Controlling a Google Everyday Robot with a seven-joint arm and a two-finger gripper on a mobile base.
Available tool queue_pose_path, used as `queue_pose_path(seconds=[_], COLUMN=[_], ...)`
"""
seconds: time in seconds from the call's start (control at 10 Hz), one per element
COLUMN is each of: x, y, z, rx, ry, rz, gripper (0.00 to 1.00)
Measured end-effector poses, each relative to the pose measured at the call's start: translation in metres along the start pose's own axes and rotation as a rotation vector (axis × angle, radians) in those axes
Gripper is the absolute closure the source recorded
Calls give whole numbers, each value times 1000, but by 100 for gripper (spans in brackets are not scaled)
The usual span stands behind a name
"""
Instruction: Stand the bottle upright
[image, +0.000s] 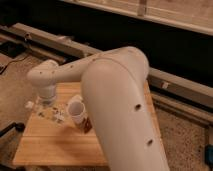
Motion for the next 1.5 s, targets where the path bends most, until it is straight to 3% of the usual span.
queue_pose_path(seconds=[0.2,0.6,0.7,0.9,1.1,1.3,1.5], x=[10,69,76,76,69,58,60], y=[0,-32,-39,-39,-24,-1,4], z=[-17,-62,-65,-66,-67,-63,-56], rx=[9,27,20,11,9,-6,-19], ry=[-68,-205,-217,-229,-249,-289,-326], rz=[30,108,107,94,86,84,88], gripper=[100,100,100,100,100,100,100])
